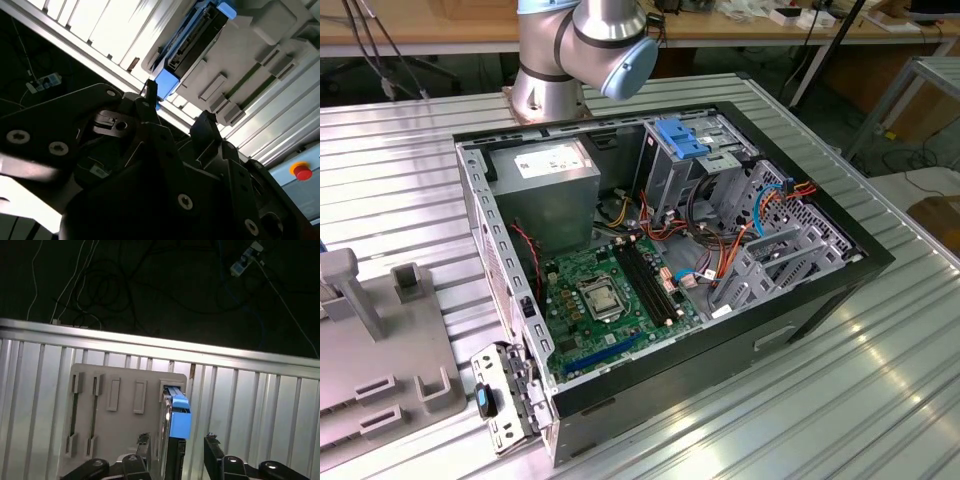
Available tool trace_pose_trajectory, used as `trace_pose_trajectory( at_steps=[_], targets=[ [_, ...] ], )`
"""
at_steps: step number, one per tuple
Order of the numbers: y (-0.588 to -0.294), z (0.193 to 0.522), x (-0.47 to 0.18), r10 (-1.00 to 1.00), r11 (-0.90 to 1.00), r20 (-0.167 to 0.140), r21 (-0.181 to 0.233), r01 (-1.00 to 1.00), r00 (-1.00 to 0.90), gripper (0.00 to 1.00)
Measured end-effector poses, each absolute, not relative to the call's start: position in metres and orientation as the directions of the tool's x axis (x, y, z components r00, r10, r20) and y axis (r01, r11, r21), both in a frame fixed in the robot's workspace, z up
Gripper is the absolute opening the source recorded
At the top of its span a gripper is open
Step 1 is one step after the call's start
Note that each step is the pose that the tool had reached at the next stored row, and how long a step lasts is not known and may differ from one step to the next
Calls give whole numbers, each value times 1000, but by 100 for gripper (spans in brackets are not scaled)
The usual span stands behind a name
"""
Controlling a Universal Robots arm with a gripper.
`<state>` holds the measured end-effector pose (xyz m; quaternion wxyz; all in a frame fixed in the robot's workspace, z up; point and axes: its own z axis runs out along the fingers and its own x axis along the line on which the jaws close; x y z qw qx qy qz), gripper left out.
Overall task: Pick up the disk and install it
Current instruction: 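Pick up the disk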
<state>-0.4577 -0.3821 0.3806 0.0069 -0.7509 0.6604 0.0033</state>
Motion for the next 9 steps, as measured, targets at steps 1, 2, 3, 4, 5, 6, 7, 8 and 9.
trace_pose_trajectory(
  at_steps=[1, 2, 3, 4, 5, 6, 7, 8, 9],
  targets=[
    [-382, 379, -458, -992, -128, -14, -6, -992, 128, 55],
    [-382, 376, -458, -992, -128, -14, -5, -992, 128, 55],
    [-382, 374, -458, -992, -127, -14, -5, -992, 127, 55],
    [-382, 372, -458, -992, -124, -14, -5, -992, 124, 55],
    [-382, 370, -458, -993, -118, -14, -4, -993, 118, 55],
    [-382, 368, -458, -994, -112, -14, -4, -994, 112, 55],
    [-382, 367, -459, -994, -107, -14, -4, -994, 107, 55],
    [-382, 366, -459, -994, -106, -14, -4, -994, 106, 55],
    [-382, 364, -459, -994, -106, -14, -4, -994, 106, 55]
  ],
)
